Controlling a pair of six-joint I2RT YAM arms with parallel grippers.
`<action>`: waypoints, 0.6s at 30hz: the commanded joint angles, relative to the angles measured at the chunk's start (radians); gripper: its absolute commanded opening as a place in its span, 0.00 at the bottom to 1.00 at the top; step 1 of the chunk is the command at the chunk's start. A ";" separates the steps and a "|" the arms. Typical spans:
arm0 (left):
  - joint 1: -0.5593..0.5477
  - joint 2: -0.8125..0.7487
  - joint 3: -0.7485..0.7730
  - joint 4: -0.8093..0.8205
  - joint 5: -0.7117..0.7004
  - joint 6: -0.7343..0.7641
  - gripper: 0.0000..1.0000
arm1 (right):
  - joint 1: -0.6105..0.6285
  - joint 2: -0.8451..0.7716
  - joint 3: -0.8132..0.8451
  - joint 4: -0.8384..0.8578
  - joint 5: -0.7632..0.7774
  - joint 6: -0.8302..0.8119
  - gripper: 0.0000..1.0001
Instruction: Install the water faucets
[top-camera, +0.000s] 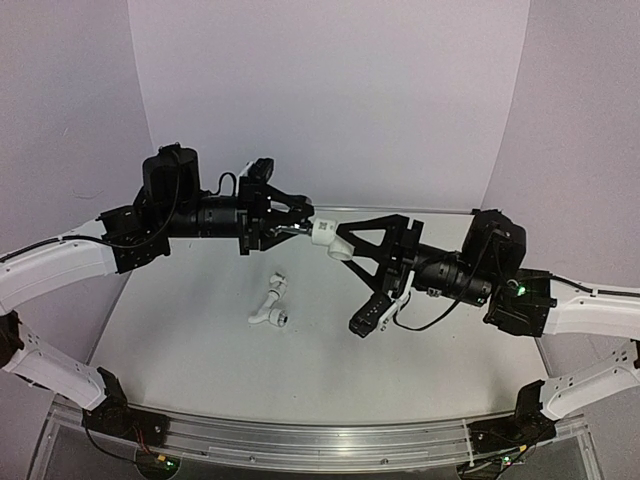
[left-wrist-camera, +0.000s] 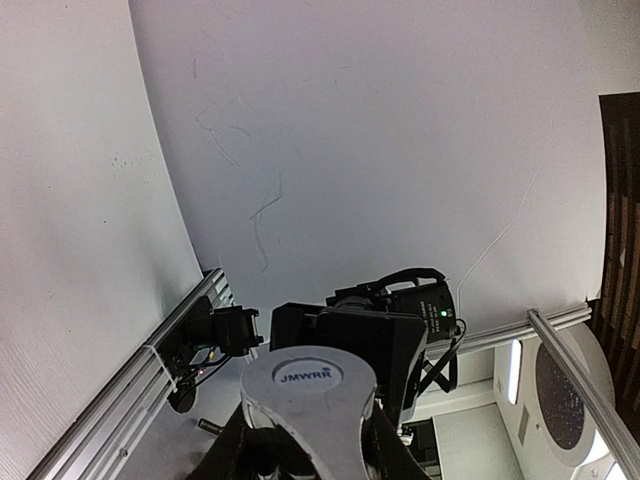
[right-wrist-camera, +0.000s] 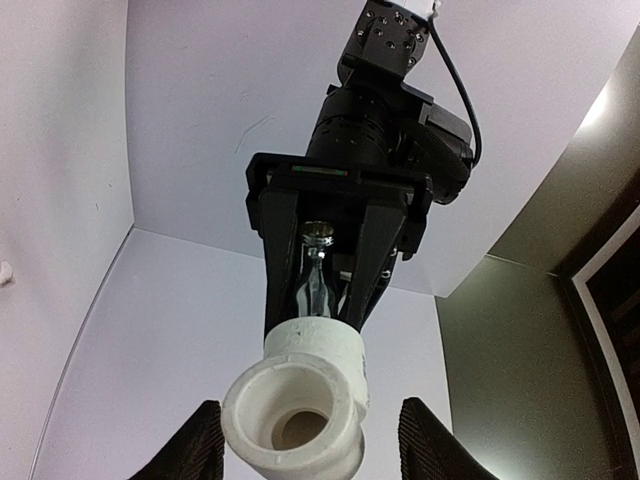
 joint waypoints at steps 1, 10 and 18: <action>0.003 0.012 0.040 0.076 0.018 0.031 0.00 | 0.008 0.002 0.030 0.011 -0.006 0.008 0.52; 0.003 -0.013 0.015 0.083 -0.019 0.119 0.00 | 0.016 -0.010 0.104 -0.051 0.000 0.268 0.35; 0.001 -0.046 -0.005 0.092 -0.040 0.322 0.00 | 0.018 0.030 0.296 -0.253 0.034 0.811 0.27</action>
